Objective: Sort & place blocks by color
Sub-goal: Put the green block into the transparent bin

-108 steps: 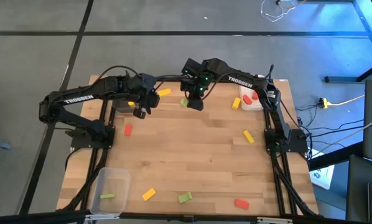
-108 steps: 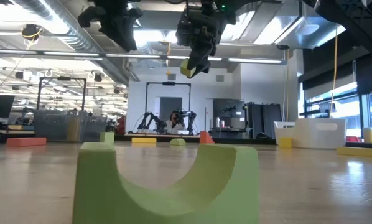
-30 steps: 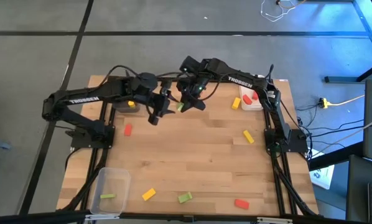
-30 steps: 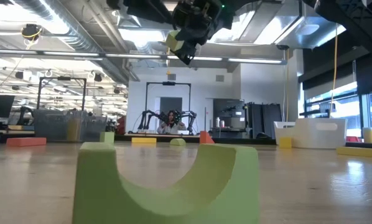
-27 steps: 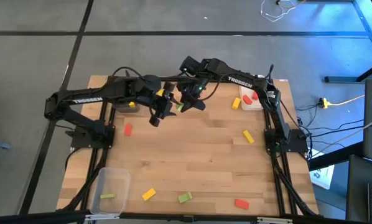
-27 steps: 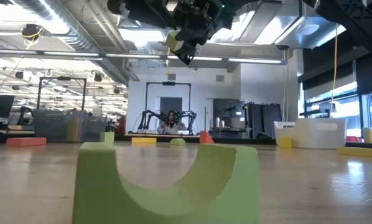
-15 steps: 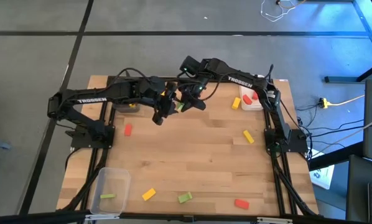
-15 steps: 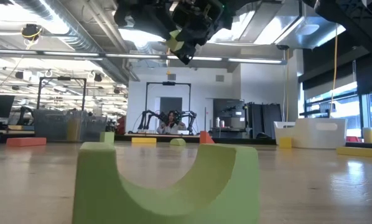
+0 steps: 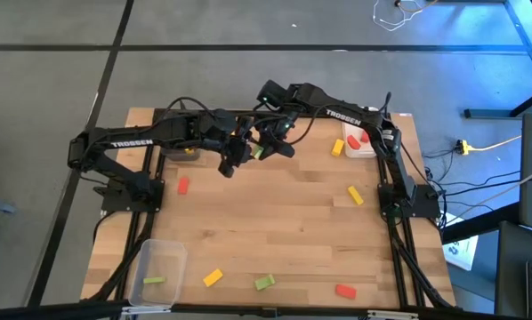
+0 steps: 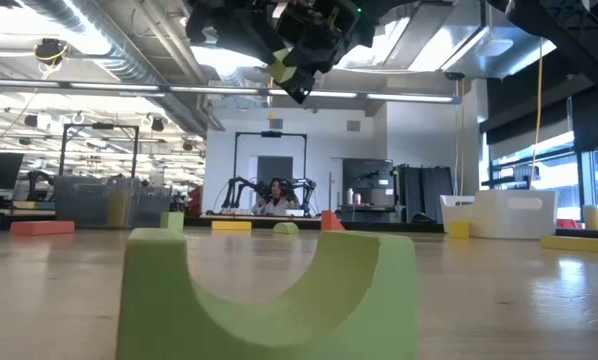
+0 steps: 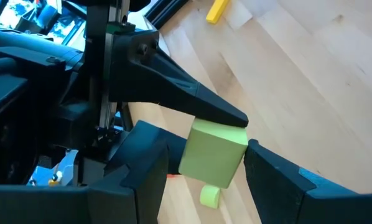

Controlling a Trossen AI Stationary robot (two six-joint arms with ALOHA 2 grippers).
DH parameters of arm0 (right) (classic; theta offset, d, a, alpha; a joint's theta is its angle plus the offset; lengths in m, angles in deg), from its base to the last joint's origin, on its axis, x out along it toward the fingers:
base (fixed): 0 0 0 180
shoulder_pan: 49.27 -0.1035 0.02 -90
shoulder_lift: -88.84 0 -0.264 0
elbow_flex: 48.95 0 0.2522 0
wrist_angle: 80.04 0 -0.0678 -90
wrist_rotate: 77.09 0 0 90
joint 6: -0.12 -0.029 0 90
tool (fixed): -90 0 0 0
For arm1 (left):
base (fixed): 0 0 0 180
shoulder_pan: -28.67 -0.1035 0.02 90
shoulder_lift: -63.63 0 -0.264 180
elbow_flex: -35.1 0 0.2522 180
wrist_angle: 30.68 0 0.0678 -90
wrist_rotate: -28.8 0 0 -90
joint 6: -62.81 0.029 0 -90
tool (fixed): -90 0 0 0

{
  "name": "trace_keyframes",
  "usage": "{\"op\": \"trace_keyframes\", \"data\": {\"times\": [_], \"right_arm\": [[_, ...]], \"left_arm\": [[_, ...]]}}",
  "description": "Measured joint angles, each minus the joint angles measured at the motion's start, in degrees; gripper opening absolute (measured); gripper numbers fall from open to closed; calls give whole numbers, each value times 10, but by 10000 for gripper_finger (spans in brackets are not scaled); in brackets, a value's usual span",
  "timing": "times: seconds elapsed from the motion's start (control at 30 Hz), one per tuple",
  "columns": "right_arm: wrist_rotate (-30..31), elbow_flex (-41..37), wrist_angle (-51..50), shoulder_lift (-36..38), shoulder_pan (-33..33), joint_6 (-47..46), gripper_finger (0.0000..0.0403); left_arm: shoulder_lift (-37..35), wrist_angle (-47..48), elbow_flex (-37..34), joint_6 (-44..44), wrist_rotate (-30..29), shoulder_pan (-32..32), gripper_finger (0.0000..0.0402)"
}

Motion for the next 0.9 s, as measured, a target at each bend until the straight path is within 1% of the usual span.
{"op": "trace_keyframes", "data": {"times": [0.17, 0.33, 0.43, 0.6, 0.77, 0.83, 0.9], "right_arm": [[4, 0, 3, 1, -1, 0, 134], [8, 0, -1, 1, 1, 2, 134], [12, 0, -2, 0, 1, 2, 134], [16, 0, -4, 0, 1, -1, 134], [15, 0, -4, 0, 1, -3, 134], [15, 0, -4, 0, 1, -3, 143], [17, 0, -3, -1, 0, -3, 168]], "left_arm": [[18, -11, 0, -1, 4, 0, 196], [31, -16, 1, -4, -13, 2, 194], [33, -16, 1, -2, -26, 5, 179], [33, -13, 1, 17, -32, 10, 130], [34, -9, 1, 14, -31, 10, 128], [33, -6, 1, 11, -33, 12, 128], [31, -3, 1, -1, -37, 16, 127]]}}
